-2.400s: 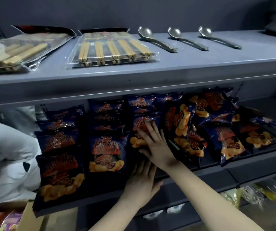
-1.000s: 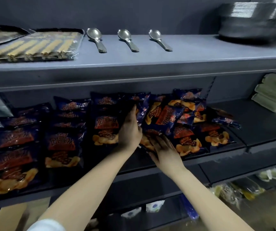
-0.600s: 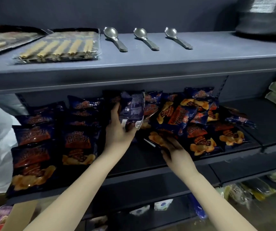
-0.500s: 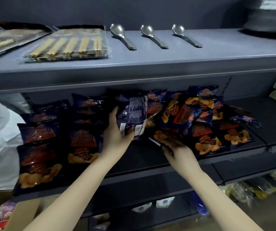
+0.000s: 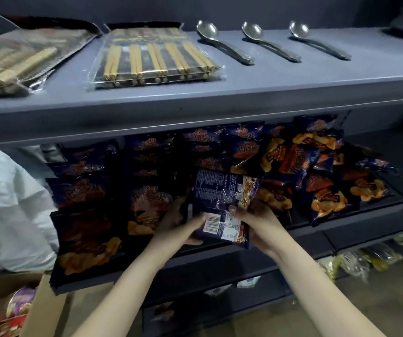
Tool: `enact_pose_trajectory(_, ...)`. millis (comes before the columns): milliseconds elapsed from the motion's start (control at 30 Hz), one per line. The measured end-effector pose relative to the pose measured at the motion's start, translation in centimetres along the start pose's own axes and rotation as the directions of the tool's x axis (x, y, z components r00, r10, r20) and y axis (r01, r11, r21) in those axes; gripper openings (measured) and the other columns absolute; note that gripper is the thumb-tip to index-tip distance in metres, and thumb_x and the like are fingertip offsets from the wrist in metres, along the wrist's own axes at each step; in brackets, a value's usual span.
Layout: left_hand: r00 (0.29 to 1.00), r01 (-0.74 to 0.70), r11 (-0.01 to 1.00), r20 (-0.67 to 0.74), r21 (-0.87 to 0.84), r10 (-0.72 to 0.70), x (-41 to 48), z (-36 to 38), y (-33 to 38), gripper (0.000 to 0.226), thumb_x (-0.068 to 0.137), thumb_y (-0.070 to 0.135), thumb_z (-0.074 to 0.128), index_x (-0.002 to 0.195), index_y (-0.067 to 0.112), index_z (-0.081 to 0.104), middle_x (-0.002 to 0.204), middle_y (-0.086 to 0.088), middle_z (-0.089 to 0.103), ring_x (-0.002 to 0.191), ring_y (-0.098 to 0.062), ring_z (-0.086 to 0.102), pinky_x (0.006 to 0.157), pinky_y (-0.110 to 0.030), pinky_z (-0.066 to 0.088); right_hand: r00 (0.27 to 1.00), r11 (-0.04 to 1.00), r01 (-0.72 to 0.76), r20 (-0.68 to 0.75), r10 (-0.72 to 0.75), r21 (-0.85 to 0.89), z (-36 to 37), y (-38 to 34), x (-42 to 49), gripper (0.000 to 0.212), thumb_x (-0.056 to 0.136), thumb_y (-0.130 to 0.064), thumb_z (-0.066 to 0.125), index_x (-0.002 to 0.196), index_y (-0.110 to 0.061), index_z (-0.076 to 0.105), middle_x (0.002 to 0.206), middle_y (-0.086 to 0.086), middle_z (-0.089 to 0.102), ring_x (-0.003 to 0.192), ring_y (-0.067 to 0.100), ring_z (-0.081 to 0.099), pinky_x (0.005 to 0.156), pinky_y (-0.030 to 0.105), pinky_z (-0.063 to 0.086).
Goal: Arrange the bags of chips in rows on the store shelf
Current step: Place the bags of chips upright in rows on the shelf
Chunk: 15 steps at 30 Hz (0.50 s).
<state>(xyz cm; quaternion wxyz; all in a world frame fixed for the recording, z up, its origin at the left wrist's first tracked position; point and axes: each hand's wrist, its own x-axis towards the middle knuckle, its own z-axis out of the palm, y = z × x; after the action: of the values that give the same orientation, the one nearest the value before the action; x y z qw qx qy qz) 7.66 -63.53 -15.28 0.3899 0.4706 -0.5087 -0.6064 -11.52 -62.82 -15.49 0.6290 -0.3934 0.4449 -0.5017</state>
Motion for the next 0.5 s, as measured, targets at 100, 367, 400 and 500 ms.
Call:
enact_pose_trajectory(100,1.000,-0.022,0.992,0.016,0.123,0.020,-0.4,0.4,-0.4,0.057,0.075,0.024,0.075,0.115,0.043,0.040,0.116,0.013,0.056,0.100,-0.006,0.061,0.071,-0.027,0.057,0.998,1.000,0.004,-0.065,-0.004,0.002,0.1,0.6,-0.4,0.052,0.074,-0.010,0.075,0.122,-0.006,0.055,0.116,0.011,0.067,0.108,0.027,0.063,0.099,0.048,0.046)
enact_pose_trajectory(367,0.986,-0.066,0.979,-0.140,0.192,0.094,-0.9,1.3,-0.6,0.058,0.066,0.030,0.084,0.105,0.048,0.046,0.109,0.020,0.060,0.101,-0.001,0.060,0.089,-0.026,0.051,0.997,0.995,0.060,-0.053,-0.064,-0.083,-0.6,-0.4,-0.6,0.039,0.071,-0.009,0.075,0.107,-0.012,0.062,0.108,0.007,0.071,0.104,0.024,0.066,0.096,0.047,0.048)
enact_pose_trajectory(400,0.983,-0.062,0.979,-0.159,0.193,0.093,-1.0,1.5,-0.7,0.061,0.064,0.033,0.085,0.109,0.047,0.046,0.112,0.016,0.061,0.103,-0.004,0.060,0.090,-0.032,0.052,0.996,0.990,0.068,-0.044,-0.074,-0.122,-0.6,-0.8,-0.5,0.035,0.072,-0.008,0.076,0.104,-0.014,0.063,0.106,0.005,0.071,0.102,0.021,0.067,0.095,0.045,0.049)
enact_pose_trajectory(500,0.977,-0.074,0.990,-0.189,0.120,0.096,-0.8,2.7,-0.1,0.069,0.065,0.033,0.084,0.121,0.036,0.043,0.121,0.006,0.059,0.100,-0.007,0.063,0.079,-0.030,0.057,0.994,0.967,0.090,-0.041,-0.103,-0.238,-1.1,-2.4,-0.4,0.030,0.074,-0.014,0.079,0.099,-0.014,0.064,0.098,0.000,0.073,0.095,0.013,0.068,0.091,0.037,0.051)
